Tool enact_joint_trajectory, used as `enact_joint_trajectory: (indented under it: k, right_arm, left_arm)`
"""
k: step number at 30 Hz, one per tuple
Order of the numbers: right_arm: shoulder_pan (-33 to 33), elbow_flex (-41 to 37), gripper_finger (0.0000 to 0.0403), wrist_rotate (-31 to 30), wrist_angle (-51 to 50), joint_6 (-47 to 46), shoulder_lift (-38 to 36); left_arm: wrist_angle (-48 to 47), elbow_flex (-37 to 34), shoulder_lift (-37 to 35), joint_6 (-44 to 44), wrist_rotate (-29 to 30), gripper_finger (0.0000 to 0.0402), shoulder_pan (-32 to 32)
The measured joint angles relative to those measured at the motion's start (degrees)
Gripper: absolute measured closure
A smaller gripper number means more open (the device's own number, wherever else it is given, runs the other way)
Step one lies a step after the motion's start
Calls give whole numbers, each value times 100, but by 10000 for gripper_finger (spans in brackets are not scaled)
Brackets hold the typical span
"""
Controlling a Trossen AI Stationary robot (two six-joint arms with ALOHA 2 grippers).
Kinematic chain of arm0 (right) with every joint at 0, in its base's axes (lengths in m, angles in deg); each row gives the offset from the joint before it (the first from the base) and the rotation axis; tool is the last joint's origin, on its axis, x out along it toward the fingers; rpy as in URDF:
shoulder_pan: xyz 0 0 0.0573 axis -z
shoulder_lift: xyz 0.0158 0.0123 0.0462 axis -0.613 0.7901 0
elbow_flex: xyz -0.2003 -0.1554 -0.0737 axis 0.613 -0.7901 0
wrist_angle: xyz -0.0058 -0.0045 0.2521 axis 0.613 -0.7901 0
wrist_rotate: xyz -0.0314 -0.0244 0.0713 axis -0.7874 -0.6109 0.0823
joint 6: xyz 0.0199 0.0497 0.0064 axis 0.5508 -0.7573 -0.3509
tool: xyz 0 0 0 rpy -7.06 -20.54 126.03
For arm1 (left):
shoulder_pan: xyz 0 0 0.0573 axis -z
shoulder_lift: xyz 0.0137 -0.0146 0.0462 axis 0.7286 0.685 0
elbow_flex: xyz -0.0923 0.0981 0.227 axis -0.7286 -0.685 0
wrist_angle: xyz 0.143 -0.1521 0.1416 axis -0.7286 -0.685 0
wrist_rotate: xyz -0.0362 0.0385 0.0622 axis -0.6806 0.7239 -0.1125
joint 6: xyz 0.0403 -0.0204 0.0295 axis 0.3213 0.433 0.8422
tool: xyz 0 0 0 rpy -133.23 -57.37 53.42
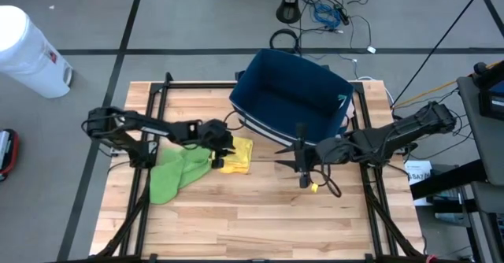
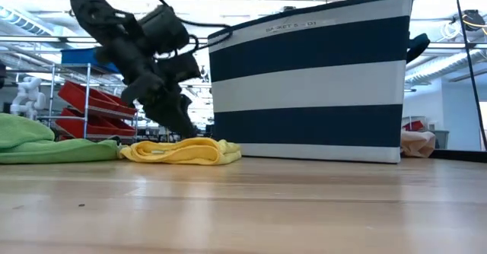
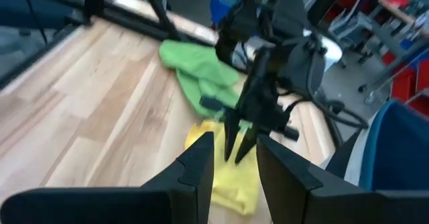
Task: Fold towel
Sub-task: Fold the yellow towel
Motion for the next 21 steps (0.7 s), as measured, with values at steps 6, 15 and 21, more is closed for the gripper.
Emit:
enact_joint_trajectory:
  k: [6,15,21]
  right_arm:
    - [-35,-3,303,-2,-208,-122,0]
    - [-230,-3,303,0,-259,-123,0]
    - [-331,-3,303,0,-367,-269,0]
  left_arm:
    - [-92,0,208,28,-135,308,-356]
    - [-349,0,281,94,639,308,-954]
    - [-380,0,278,166,1308,308,-1298]
